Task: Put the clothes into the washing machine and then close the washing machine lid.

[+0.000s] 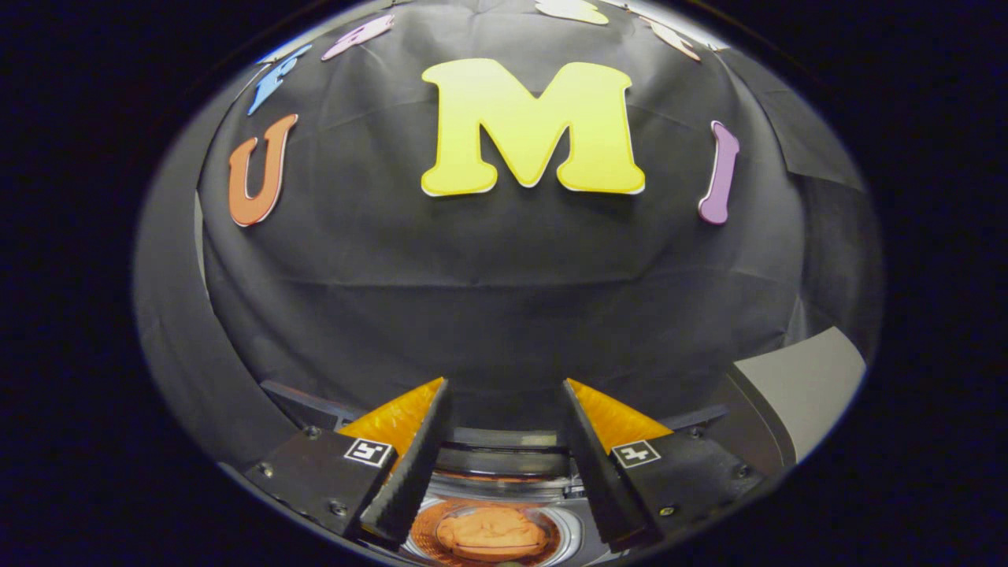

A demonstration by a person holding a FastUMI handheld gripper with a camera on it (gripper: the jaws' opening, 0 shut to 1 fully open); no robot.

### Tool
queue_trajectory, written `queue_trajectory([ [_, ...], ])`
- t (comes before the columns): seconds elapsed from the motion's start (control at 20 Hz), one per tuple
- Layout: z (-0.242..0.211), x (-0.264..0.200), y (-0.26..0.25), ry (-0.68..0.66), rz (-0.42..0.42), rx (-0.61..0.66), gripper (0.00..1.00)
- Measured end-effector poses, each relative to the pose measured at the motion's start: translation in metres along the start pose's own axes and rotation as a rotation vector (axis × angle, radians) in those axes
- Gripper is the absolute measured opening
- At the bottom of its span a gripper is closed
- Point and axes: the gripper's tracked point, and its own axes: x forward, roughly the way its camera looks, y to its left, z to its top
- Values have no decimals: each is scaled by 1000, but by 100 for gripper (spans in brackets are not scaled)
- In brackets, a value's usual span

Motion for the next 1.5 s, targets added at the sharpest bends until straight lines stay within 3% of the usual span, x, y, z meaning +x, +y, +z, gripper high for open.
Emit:
queue_trajectory([
  [0.45, -16, -23, 2, 1, 27, -10, 87],
  [1.5, -30, -16, 0, 136, 35, -53, 91],
])
